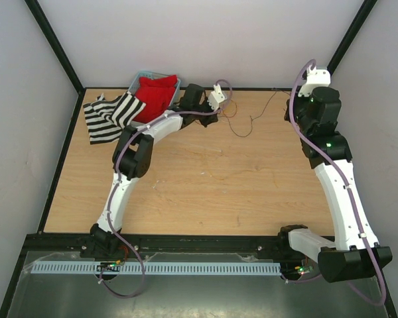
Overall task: Zip-tie the wires
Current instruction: Untie the cable at the center of the board, then straighten the cable at the center of the board.
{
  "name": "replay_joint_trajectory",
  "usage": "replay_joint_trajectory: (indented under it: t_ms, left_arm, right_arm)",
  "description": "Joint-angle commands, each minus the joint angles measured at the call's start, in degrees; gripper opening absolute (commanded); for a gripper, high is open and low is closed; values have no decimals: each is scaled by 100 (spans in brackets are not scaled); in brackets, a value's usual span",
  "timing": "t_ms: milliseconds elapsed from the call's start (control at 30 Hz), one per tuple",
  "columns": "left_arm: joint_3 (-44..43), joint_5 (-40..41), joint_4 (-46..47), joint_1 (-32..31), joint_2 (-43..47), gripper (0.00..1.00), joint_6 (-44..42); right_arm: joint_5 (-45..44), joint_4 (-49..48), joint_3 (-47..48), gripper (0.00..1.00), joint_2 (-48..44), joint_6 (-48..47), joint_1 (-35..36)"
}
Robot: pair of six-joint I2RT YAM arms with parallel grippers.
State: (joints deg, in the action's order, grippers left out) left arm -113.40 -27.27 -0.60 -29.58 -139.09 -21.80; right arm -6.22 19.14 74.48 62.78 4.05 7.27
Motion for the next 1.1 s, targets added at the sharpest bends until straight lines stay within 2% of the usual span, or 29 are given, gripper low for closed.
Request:
replay_joint_trajectory:
  t_ms: [0, 100, 200, 300, 467, 733, 800, 900, 1067]
  left_arm:
    - [-276, 35, -1184, 70, 943, 0, -334]
    - [-788, -100, -2512, 146, 1102, 0, -276]
    - [-514, -448, -2890, 369, 1441, 0, 147]
    - [-55, -847, -2935, 624, 1698, 0, 643]
    - [663, -676, -2986, 889, 2169, 0, 1100]
    - [2277, -691, -3015, 1650, 3641, 0, 2198]
    - [2839, -555, -3014, 1827, 4110, 0, 2335]
    - [3617, 229, -3008, 1866, 4751, 0, 2304]
    - [4034, 1214, -3182, 1873, 4928, 0, 2330]
  right_arm:
    - [-4, -171, -47, 0, 151, 12, 14]
    - [187, -173, -30, 0, 258, 74, 12]
    - [447, -173, 0, 0, 381, 134, 13]
    - [605, -173, 3, 0, 471, 194, 12]
    - [602, -173, 70, 0, 546, 121, 10]
    - [-575, -17, 320, 0, 817, -295, -192]
    - [-742, 82, 357, 0, 887, -289, -486]
    - [-1147, 173, 301, 0, 936, -287, -1017]
    - [-1832, 301, 72, 0, 1086, -405, -1623]
